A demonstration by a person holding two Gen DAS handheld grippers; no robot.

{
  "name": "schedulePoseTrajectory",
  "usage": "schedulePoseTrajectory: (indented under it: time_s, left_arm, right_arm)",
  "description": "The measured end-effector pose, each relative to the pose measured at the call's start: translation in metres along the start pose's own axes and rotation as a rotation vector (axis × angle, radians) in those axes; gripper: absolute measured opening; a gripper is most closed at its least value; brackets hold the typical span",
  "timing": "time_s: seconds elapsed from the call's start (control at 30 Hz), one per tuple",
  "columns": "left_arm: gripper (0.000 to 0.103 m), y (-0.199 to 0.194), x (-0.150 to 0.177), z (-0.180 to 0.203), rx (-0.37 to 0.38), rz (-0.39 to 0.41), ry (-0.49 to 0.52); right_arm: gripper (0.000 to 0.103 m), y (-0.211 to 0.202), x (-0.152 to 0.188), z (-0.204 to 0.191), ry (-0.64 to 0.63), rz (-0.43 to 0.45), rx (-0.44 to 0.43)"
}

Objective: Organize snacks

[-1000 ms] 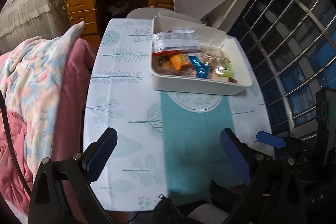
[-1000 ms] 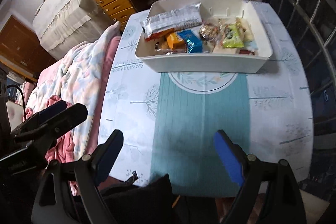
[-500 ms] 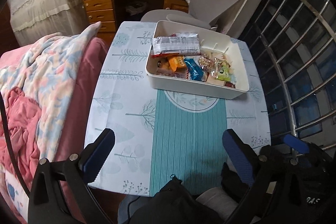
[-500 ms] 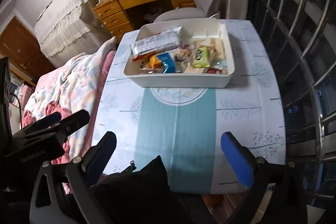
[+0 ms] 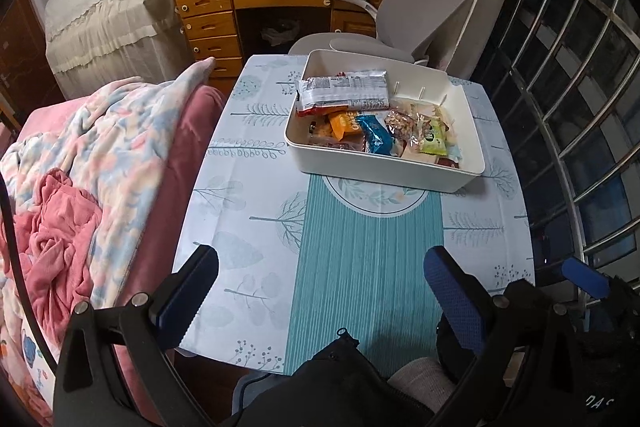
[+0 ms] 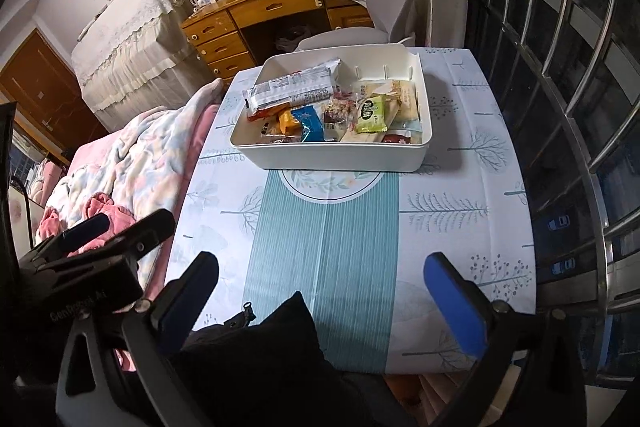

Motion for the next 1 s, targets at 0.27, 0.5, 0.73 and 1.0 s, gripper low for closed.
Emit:
schedulePoseTrajectory:
  time_s: [0.27,0.5,0.73,1.0]
  left_arm:
    - [0.102,-0.006,-0.002,0.003,-0.017,0.026,-0.010]
    - [0.102,-0.010,-0.010,0.005,-0.023,0.045,-0.011]
    - [0.102,-0.011,-0.014,0.007,-0.024,0.053,-0.003]
    - [0.102,-0.011,-0.014,0.007,-0.024,0.053,-0.004]
  right_arm:
    - [0.103,-0.004,-0.001,0.003,-0.001,0.011,-0.003]
    - [0.103,-0.005,-0.006,0.012,0.014,0.015,-0.005]
    - [0.103,-0.005,-0.006,0.012,0.017,0.010,-0.006]
    - [0.103,-0.004,-0.004,0.012,0.015,0.004,-0.006]
Point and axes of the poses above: each gripper's, at about its wrist camera, not at the fingertips, and y roughly the way its jaws point, z to its right, x to its underside, the point moved 8 cm from there along y, roughly the way its jaws point, and after that the axes turned 15 degrees about z, right-handed, at the moved point
